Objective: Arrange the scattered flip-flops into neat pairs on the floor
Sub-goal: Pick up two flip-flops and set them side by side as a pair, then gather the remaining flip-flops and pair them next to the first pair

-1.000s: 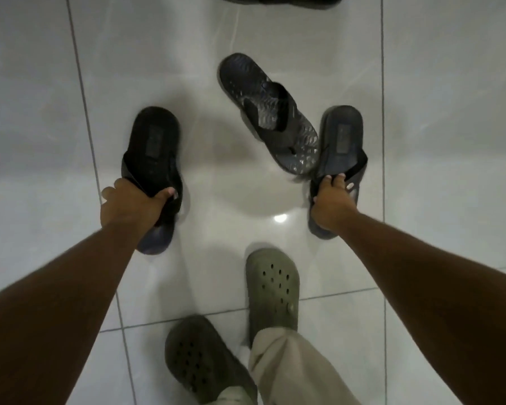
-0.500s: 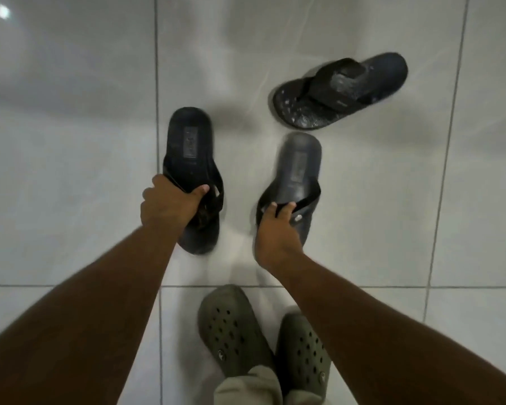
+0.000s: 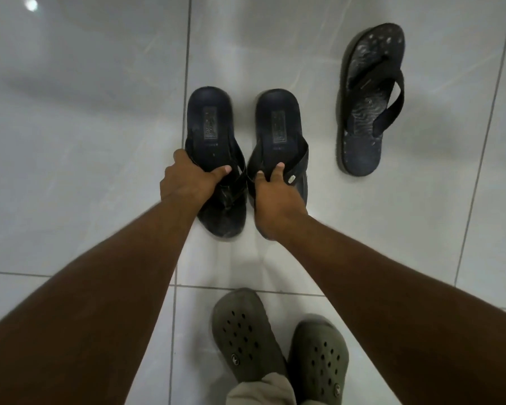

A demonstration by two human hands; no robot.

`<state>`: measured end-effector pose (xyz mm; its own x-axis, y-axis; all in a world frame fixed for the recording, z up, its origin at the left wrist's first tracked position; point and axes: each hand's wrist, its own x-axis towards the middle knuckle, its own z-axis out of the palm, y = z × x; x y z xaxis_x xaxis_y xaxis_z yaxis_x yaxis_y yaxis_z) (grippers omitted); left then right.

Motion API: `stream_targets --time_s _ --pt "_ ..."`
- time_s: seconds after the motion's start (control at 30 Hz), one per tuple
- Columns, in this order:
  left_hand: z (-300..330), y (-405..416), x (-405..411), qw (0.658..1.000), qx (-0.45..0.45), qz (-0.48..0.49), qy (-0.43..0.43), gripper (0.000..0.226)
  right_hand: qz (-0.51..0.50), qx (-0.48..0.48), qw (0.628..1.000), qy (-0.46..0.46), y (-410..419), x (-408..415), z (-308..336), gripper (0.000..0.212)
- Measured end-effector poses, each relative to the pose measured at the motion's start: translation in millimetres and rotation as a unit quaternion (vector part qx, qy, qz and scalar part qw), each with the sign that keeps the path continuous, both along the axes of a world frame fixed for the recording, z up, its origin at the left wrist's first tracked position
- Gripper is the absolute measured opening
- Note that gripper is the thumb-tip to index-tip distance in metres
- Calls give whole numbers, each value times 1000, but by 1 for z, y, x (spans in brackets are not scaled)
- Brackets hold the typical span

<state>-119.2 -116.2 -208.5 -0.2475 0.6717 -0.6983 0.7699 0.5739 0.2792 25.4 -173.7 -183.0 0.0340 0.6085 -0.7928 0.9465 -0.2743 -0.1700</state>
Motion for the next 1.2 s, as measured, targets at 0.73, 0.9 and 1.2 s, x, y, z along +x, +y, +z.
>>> stream_targets --time_s 0.73,0.9,1.2 --pt "116 74 191 891 40 -450 33 96 26 93 993 -66 132 300 112 85" --pt "64 93 282 930 21 -367 0 101 98 138 984 -56 220 368 58 86" --pt "14 110 332 890 -46 -453 26 113 98 121 987 -47 283 427 -11 74"
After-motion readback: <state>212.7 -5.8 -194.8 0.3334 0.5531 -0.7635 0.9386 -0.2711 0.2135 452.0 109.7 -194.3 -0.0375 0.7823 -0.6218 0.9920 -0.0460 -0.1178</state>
